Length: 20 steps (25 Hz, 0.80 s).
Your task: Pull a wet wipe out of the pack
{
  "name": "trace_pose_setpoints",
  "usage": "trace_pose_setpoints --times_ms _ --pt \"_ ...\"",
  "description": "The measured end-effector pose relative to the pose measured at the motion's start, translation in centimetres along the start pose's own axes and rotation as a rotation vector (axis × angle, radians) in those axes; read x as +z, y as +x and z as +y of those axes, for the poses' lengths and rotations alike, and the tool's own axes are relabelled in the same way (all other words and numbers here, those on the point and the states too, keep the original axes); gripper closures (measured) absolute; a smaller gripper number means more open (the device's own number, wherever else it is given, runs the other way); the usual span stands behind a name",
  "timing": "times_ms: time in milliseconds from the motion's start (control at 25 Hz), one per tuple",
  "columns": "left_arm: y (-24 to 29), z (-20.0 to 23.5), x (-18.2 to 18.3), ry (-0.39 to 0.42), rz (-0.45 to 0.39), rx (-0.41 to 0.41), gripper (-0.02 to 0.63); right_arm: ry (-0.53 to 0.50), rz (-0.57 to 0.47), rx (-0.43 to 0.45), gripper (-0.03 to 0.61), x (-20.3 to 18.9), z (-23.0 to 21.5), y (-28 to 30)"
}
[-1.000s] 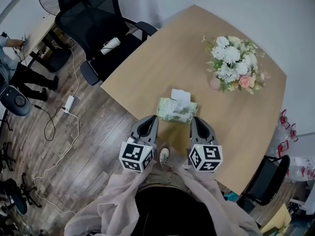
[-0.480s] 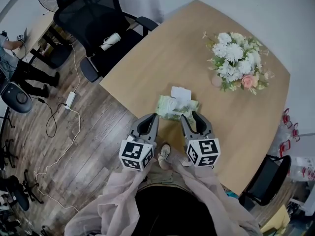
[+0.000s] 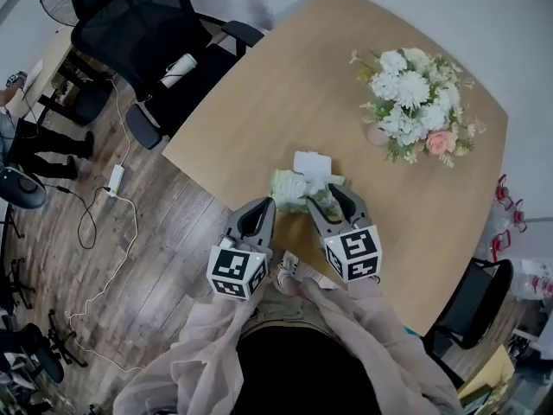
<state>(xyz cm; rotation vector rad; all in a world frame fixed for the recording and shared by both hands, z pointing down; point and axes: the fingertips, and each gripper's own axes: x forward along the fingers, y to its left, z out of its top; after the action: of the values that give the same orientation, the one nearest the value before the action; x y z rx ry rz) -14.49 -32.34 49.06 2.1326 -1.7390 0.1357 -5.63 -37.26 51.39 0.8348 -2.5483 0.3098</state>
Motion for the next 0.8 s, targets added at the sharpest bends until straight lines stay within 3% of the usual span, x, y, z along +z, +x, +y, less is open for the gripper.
trace_pose_setpoints --times_ms 320,800 --pt "1.3 0.9 -0.1 0.006 0.026 -0.035 0.601 -0.013 0.036 0.017 0.383 0.2 -0.1 1.9" --pt "1.3 1.9 -0.6 -0.001 0.040 -0.029 0.601 -0.082 0.098 -0.017 0.549 -0.6 0.4 3.3"
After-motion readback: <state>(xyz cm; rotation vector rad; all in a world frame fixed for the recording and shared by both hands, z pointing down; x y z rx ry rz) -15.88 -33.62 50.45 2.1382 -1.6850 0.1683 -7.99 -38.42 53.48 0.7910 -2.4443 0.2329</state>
